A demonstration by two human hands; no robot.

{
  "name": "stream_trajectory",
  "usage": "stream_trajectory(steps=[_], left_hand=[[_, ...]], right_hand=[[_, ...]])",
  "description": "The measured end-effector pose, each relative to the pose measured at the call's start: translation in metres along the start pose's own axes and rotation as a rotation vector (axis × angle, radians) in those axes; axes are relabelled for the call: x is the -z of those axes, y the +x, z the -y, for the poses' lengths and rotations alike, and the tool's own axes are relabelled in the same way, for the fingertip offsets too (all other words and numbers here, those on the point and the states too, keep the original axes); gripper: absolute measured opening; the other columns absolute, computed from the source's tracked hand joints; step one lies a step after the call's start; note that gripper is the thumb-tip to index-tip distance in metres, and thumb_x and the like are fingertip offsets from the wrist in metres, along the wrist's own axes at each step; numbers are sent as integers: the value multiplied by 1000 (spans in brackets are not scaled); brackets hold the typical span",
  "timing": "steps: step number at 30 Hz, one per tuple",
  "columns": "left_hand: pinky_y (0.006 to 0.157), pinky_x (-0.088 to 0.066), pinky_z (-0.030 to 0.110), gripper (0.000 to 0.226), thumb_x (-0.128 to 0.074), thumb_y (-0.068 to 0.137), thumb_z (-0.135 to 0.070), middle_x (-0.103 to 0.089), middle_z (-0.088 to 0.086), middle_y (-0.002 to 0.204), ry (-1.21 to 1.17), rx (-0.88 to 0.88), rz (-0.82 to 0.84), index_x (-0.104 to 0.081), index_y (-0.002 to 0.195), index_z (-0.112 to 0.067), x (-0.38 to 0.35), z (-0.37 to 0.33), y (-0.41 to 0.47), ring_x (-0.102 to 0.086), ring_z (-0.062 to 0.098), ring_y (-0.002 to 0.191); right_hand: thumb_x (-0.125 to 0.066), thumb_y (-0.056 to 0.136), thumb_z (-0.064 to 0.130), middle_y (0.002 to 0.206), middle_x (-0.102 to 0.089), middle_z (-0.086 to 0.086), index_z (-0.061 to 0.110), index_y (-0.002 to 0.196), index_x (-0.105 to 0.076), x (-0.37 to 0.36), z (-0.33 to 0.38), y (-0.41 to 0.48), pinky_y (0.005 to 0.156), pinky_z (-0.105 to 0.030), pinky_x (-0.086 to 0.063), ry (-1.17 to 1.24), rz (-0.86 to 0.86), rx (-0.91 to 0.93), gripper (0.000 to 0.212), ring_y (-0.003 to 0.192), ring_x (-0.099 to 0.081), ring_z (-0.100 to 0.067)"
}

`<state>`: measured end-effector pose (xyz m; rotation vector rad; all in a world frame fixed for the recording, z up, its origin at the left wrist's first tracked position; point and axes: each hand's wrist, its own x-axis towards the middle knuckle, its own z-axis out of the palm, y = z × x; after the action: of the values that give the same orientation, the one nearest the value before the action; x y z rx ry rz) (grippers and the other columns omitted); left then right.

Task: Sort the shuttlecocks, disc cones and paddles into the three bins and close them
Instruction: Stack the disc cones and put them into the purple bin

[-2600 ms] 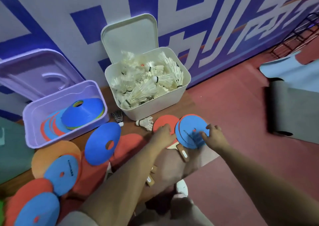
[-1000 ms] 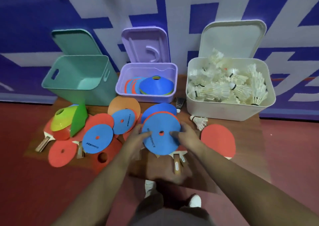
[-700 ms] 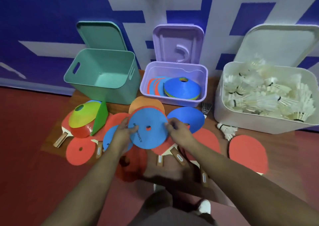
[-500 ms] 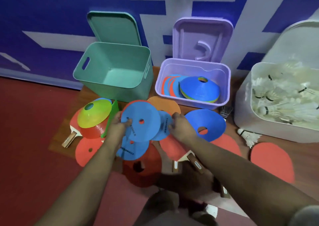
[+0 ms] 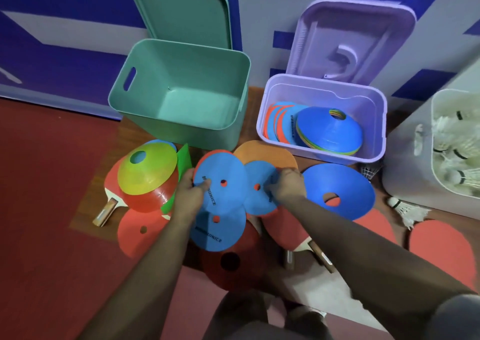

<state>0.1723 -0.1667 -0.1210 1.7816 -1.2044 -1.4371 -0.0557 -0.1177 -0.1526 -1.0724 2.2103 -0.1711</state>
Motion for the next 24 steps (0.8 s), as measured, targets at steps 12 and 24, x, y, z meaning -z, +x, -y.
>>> stream_trajectory(steps=[12, 24], left_hand=[[78, -48, 35, 20, -56, 89, -1, -65, 5, 93, -12, -30, 75, -58, 105, -11, -22, -33, -3, -62, 27, 91], [92, -52, 37, 41, -69, 85, -13, -68, 2, 114, -80, -17, 527, -55, 123, -12, -82, -38, -32, -63, 22, 110]], right_hand=[[-63, 89, 4, 91, -70, -1, 9, 100, -60, 90, -4, -64, 67, -22, -51, 963, -83, 162, 12, 78, -65, -14], [-71, 79, 20, 114, -63, -6, 21, 113, -51, 64, -44, -80, 83, -44, -56, 1011, 67, -120, 40, 102, -64, -25]])
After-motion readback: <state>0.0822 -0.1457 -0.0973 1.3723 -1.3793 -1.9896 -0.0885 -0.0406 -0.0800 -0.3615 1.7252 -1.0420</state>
